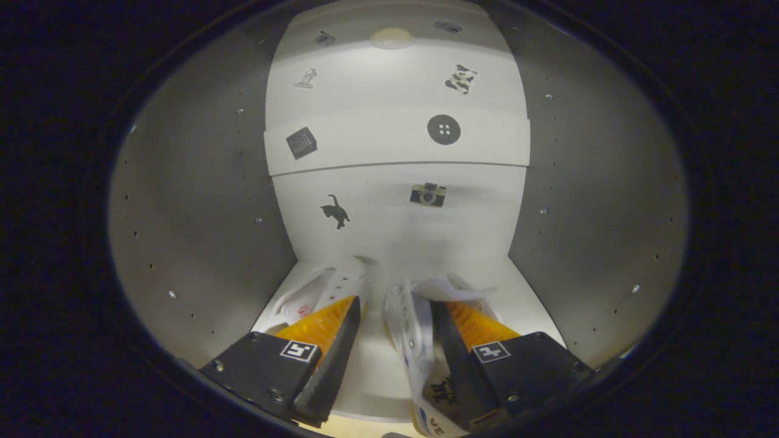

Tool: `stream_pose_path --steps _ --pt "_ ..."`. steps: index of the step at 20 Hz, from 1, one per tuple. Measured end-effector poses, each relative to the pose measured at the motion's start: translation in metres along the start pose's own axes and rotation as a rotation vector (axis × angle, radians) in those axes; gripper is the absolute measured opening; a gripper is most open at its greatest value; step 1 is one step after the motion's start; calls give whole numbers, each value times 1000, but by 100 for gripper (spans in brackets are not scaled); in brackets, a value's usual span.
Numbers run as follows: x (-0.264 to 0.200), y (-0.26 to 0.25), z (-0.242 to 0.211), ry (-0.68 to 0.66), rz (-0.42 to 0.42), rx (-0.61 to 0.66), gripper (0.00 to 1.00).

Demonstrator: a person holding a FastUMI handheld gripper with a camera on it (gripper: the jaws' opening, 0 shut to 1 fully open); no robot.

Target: Open the shoe cabinet door, grab the shoes and put them into the shoe cabinet, then close the shoe cabinet door.

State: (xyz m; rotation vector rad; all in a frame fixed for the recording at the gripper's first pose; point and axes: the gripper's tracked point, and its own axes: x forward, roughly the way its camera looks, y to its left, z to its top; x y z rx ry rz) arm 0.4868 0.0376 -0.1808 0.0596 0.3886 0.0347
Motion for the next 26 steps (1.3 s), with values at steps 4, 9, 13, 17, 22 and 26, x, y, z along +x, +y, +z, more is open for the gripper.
stream_pose_path --steps 4,9,13,17,22,26 --pt "-20 -6 5 -29 -27 -23 78" --pt "-70 -4 7 -84 -42 -33 79" --pt "-131 4 5 -132 -41 -48 92" --pt "-206 13 -8 -183 -34 -46 96" --pt "-313 14 -39 -250 -31 -53 99" --pt "-412 1 -68 -264 -7 -29 99"
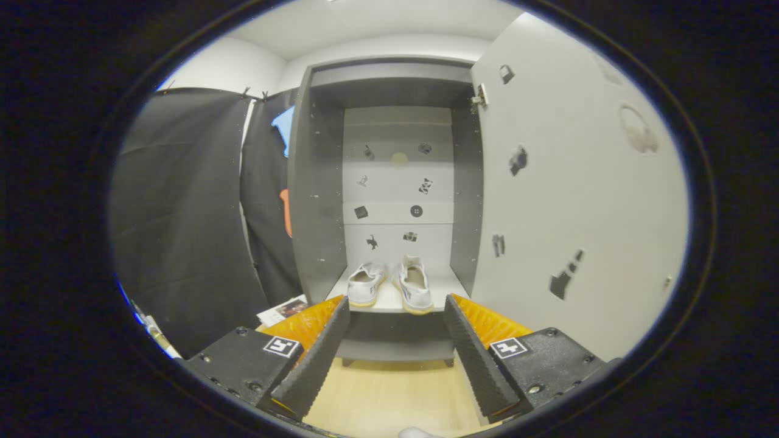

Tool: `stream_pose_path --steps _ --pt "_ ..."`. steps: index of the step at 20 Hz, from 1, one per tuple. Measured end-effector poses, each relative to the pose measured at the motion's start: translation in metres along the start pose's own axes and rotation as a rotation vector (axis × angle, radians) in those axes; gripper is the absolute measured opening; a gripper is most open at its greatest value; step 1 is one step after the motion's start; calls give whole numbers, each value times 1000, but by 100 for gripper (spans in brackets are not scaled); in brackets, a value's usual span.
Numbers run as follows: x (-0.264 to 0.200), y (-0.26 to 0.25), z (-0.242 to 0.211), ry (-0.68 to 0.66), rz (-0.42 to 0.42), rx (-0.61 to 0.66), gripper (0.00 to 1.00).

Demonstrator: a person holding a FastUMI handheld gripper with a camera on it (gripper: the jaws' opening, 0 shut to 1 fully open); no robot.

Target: Open the shoe cabinet door, grab the shoes and put them into the shoe cabinet, then close the shoe cabinet door.

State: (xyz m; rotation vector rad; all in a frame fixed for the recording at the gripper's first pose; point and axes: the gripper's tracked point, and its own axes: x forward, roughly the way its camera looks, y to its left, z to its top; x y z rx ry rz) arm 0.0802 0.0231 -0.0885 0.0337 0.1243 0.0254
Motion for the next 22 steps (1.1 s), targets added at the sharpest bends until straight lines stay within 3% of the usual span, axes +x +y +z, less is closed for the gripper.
stream_pose_path --steps 4,9,13,16,22 --pt "-71 -36 -2 -16 -16 20 99" --pt "-142 -120 -9 -22 -135 23 99" --pt "-155 -199 -15 -23 -239 52 100" --pt "-158 -248 -13 -30 -265 80 100" --pt "-124 -304 6 -51 -188 75 99"
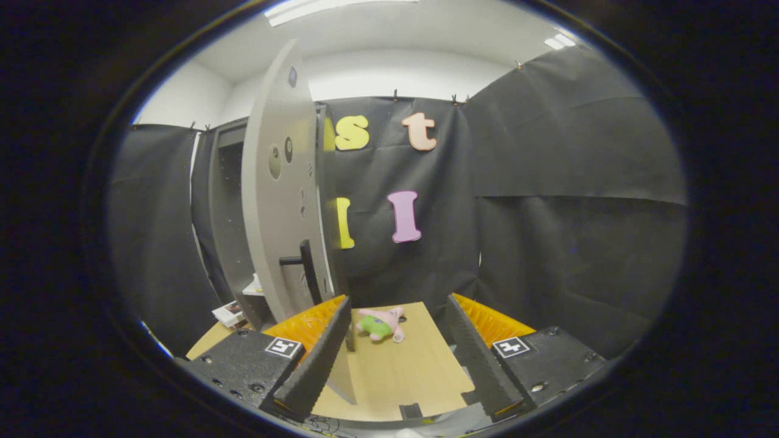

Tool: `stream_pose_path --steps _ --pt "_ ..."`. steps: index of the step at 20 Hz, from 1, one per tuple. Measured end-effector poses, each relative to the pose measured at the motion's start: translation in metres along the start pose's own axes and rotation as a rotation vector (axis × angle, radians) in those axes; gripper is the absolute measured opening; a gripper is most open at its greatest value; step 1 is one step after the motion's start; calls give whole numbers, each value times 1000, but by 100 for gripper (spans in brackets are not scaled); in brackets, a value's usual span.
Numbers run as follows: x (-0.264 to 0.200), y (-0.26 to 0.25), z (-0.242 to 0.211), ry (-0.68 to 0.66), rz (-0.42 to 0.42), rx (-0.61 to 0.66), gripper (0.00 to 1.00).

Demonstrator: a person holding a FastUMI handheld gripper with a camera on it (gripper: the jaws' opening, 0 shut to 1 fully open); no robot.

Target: Open the shoe cabinet door, grab the shoes and put them into the shoe cabinet, then close the shoe cabinet door.

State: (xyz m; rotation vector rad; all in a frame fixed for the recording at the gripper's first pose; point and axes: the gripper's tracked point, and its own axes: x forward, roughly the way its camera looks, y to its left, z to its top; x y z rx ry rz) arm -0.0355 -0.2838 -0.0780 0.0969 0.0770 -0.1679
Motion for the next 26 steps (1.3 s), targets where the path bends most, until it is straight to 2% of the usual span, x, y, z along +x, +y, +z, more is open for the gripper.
stream_pose_path --steps 7,11,16,22,26 --pt "71 14 -2 36 180 -14 100" --pt "83 37 -5 44 263 -37 100" --pt "85 40 -3 27 287 -41 99" --pt "78 51 -2 28 243 -78 97" --pt "66 78 -5 39 234 -80 97"
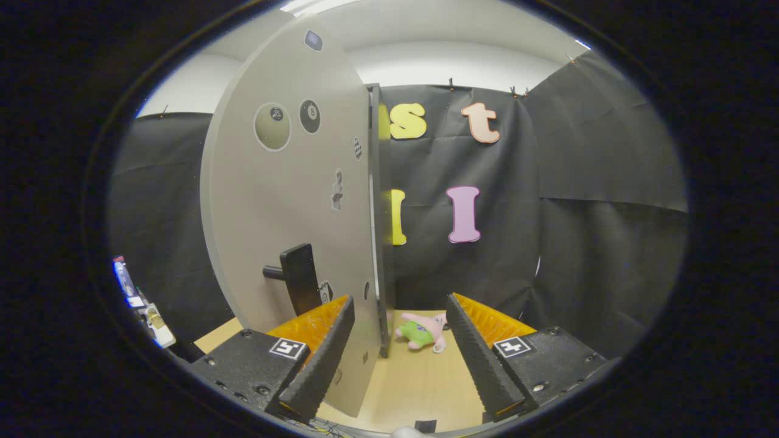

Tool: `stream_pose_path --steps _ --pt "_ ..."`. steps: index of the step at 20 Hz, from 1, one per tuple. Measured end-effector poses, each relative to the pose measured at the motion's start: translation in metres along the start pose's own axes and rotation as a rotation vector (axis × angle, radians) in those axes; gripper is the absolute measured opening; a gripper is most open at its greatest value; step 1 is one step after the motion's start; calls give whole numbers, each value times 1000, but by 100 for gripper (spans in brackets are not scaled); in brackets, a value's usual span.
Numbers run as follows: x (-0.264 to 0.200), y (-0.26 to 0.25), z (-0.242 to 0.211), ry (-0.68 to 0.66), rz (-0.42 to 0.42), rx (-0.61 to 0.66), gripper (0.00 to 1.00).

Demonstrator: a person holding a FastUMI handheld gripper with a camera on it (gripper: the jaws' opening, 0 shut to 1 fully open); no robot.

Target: Open the shoe cabinet door, grab the shoes and put them into the shoe cabinet, then close the shoe cabinet door.

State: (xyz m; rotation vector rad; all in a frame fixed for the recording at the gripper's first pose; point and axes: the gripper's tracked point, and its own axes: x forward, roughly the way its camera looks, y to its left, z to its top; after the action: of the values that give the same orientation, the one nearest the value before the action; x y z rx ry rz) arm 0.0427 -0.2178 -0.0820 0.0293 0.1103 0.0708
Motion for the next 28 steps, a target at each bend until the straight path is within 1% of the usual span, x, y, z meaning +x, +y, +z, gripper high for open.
stream_pose_path --steps 9,14,19,22,23,26,28 --pt "11 88 -5 -2 -27 5 97" --pt "31 140 -2 -15 -40 12 97" --pt "71 205 -1 0 18 -2 97" --pt "97 258 3 9 102 -26 97" --pt "102 270 4 13 110 -30 100" --pt "115 288 6 21 138 -24 100" --pt "123 288 3 28 138 -21 100"
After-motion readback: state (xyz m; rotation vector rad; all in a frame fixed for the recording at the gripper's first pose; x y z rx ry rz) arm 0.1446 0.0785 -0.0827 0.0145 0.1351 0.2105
